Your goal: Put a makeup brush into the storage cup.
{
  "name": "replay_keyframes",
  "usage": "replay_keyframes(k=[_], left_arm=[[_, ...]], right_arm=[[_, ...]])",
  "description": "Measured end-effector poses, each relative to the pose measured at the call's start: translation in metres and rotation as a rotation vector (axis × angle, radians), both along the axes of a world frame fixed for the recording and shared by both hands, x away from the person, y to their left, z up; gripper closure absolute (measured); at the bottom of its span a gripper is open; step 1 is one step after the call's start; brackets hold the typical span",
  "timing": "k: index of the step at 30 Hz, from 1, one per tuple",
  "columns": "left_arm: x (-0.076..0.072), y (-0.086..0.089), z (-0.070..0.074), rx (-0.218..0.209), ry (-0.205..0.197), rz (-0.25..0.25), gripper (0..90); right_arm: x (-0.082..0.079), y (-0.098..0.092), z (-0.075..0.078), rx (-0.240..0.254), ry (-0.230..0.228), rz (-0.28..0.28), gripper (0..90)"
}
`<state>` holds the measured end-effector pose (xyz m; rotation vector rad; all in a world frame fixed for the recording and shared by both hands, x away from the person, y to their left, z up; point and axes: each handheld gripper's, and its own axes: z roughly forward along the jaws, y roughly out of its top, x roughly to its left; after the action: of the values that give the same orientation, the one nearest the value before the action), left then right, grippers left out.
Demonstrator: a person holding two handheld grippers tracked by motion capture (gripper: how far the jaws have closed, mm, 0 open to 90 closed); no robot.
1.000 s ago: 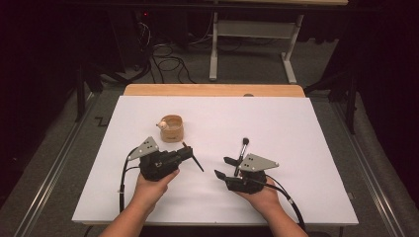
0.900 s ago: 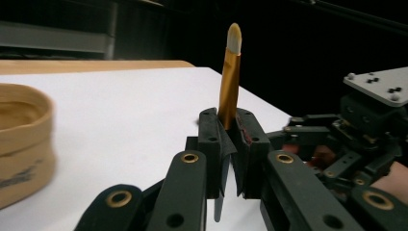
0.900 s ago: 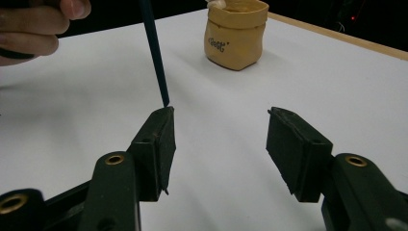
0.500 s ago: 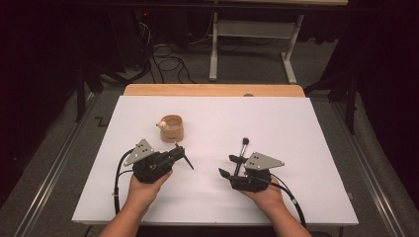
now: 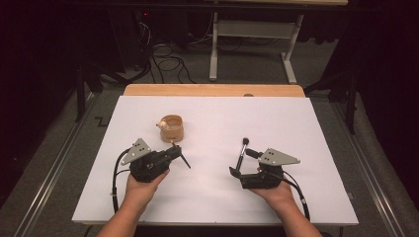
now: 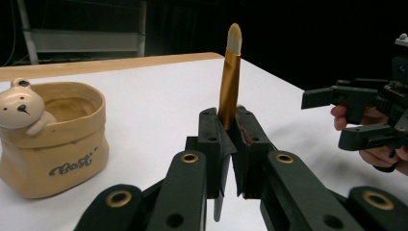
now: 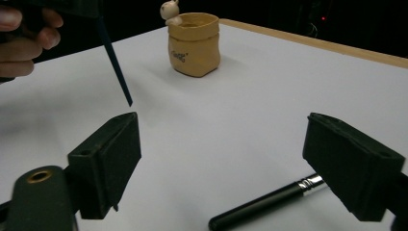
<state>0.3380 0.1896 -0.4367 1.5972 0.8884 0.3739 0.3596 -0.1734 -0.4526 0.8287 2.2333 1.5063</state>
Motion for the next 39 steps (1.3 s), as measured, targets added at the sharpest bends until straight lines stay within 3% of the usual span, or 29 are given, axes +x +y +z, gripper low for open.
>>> replay_keyframes(k=[5, 12, 17, 23, 39], left_arm=[[0.001, 0.001, 0.000, 0.000, 0.003, 0.007, 83.0], [0.002, 0.002, 0.000, 0.003, 0.003, 0.022, 83.0], [0.002, 0.001, 0.001, 0.011, -0.003, 0.037, 83.0], [0.001, 0.004, 0.005, 0.013, -0.013, 0.060, 83.1], [0.005, 0.016, 0.017, 0.023, -0.049, 0.138, 83.1]], right_arm=[[0.004, -0.009, 0.004, -0.019, 0.002, -0.036, 0.7], [0.002, -0.029, 0.009, -0.044, -0.019, -0.092, 0.4], [-0.001, -0.041, 0.004, -0.004, -0.013, -0.117, 0.4], [-0.004, -0.043, 0.000, -0.017, -0.028, -0.116, 0.4], [-0.004, -0.041, -0.002, -0.024, -0.016, -0.096, 0.4]])
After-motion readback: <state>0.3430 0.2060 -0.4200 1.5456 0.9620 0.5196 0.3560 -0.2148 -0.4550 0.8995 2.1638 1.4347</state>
